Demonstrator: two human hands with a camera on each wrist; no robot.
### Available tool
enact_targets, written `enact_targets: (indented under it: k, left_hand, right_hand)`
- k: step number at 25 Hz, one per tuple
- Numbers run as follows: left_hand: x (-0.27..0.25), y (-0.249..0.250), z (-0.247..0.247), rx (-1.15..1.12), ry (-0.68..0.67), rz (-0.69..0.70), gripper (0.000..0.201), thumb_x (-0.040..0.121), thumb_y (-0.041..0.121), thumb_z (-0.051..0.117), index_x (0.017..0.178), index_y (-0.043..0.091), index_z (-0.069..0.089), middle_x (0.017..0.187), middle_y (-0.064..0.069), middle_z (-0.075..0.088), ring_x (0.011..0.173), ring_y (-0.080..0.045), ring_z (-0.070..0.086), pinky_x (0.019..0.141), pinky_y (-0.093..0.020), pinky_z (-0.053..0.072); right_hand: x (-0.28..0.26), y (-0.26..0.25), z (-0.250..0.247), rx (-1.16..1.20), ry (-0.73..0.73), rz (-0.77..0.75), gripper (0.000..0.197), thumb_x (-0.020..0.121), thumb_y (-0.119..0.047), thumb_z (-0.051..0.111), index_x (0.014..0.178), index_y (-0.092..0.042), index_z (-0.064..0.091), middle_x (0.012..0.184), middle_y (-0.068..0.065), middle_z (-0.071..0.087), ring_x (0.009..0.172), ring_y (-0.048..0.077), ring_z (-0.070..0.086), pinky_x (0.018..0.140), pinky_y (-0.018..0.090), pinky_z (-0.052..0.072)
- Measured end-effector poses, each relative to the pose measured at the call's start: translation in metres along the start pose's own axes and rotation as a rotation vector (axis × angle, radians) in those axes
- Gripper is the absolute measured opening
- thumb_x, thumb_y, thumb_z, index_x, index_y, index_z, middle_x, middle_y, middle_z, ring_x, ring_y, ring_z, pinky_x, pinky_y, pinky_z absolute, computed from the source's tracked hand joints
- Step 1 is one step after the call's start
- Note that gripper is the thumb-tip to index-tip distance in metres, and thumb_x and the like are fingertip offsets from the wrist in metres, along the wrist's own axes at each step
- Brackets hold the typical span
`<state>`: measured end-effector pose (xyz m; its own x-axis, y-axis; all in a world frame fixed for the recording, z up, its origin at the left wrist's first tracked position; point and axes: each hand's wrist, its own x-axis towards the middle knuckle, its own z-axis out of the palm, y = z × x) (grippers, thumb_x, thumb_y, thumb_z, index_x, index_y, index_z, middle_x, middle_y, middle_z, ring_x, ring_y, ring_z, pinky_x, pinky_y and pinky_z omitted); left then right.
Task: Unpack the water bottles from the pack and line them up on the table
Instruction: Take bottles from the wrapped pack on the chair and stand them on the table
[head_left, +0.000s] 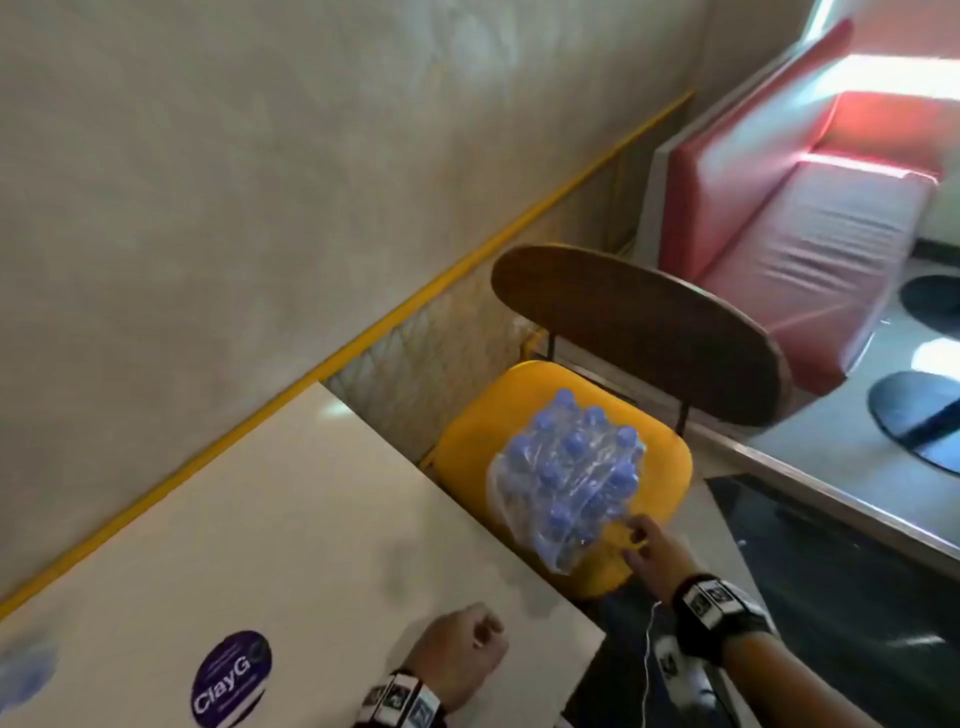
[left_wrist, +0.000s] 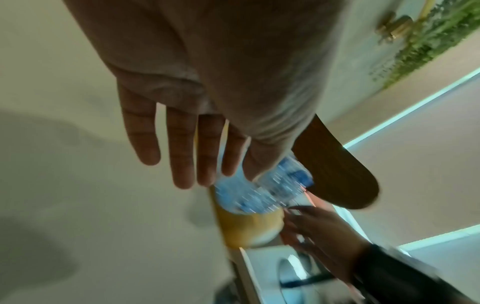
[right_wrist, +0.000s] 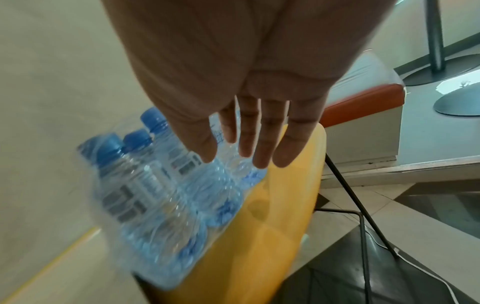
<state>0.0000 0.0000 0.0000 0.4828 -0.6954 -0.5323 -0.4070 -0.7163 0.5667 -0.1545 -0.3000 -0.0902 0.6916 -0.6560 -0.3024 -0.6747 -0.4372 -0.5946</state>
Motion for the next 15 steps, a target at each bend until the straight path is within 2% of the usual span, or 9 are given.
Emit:
enact_targets:
  k: [1,2,4,6,7,9,11,13,15]
  left_hand:
    - [0.021,0.026,0.011,-0.038,-0.020,0.046,0.031,0.087,0.047,0.065,0.113,0.031,0.067,0.102,0.010,0.073,0.092,-0.006,0.069,0.091,-0.028,0.055]
    - [0.037,0.051,0.025,-0.066,-0.019,0.090,0.039,0.090,0.045,0.064,0.126,0.032,0.062,0.109,0.011,0.071,0.095,-0.006,0.069,0.092,-0.029,0.055]
    - [0.068,0.096,0.053,-0.165,-0.016,0.139,0.065,0.091,0.046,0.065,0.150,0.036,0.039,0.123,0.013,0.064,0.104,-0.008,0.067,0.094,-0.028,0.055]
    - [0.098,0.124,0.079,-0.269,0.072,0.112,0.088,0.086,0.055,0.065,0.157,0.041,0.014,0.136,0.009,0.059,0.115,-0.014,0.066,0.097,-0.036,0.055]
    - [0.110,0.130,0.085,-0.293,0.127,0.074,0.094,0.084,0.057,0.065,0.158,0.040,0.009,0.140,0.005,0.058,0.119,-0.018,0.065,0.099,-0.041,0.055]
    - [0.135,0.139,0.088,-0.299,0.193,-0.015,0.091,0.084,0.047,0.067,0.157,0.031,0.014,0.138,-0.002,0.062,0.118,-0.023,0.065,0.100,-0.040,0.054]
    - [0.151,0.148,0.089,-0.279,0.246,-0.098,0.083,0.086,0.042,0.069,0.153,0.024,0.024,0.126,-0.003,0.067,0.110,-0.024,0.068,0.095,-0.037,0.054]
    - [0.162,0.148,0.096,-0.190,0.375,-0.098,0.072,0.082,0.050,0.067,0.143,0.024,0.038,0.115,-0.001,0.069,0.104,-0.024,0.069,0.091,-0.038,0.057]
    - [0.167,0.147,0.098,-0.123,0.424,-0.052,0.062,0.079,0.054,0.063,0.130,0.021,0.052,0.111,-0.003,0.069,0.104,-0.025,0.068,0.092,-0.039,0.056]
  right_hand:
    - [0.009,-0.002,-0.011,0.062,0.045,0.019,0.059,0.074,-0.046,0.068,0.127,-0.025,0.051,0.104,-0.001,0.059,0.086,0.020,0.063,0.083,0.040,0.055]
    - [0.015,-0.005,-0.019,0.111,0.063,0.062,0.068,0.076,-0.038,0.075,0.135,-0.024,0.043,0.111,-0.001,0.055,0.092,0.020,0.062,0.085,0.041,0.055]
    - [0.029,-0.012,-0.039,0.187,0.070,0.063,0.082,0.075,-0.034,0.081,0.141,-0.032,0.032,0.117,-0.003,0.045,0.099,0.020,0.059,0.088,0.041,0.055]
    - [0.041,-0.008,-0.048,0.168,0.024,0.022,0.084,0.072,-0.036,0.082,0.139,-0.038,0.031,0.120,0.001,0.045,0.102,0.023,0.057,0.090,0.041,0.054]
    - [0.047,-0.008,-0.052,0.127,-0.019,-0.002,0.083,0.071,-0.038,0.082,0.139,-0.037,0.034,0.122,0.005,0.046,0.104,0.025,0.057,0.090,0.040,0.053]
    - [0.063,-0.012,-0.059,0.005,-0.102,-0.031,0.077,0.070,-0.041,0.082,0.135,-0.029,0.042,0.124,0.008,0.045,0.106,0.028,0.055,0.087,0.035,0.050]
    - [0.076,-0.013,-0.062,-0.066,-0.126,-0.034,0.071,0.067,-0.043,0.083,0.128,-0.027,0.048,0.122,0.007,0.044,0.103,0.027,0.055,0.082,0.033,0.049]
    - [0.080,-0.010,-0.061,-0.106,-0.136,-0.045,0.072,0.064,-0.041,0.085,0.126,-0.030,0.049,0.121,0.007,0.044,0.098,0.027,0.056,0.081,0.035,0.052]
    - [0.075,-0.007,-0.060,-0.086,-0.134,-0.068,0.077,0.062,-0.034,0.088,0.127,-0.034,0.047,0.119,0.005,0.043,0.096,0.026,0.055,0.078,0.035,0.051]
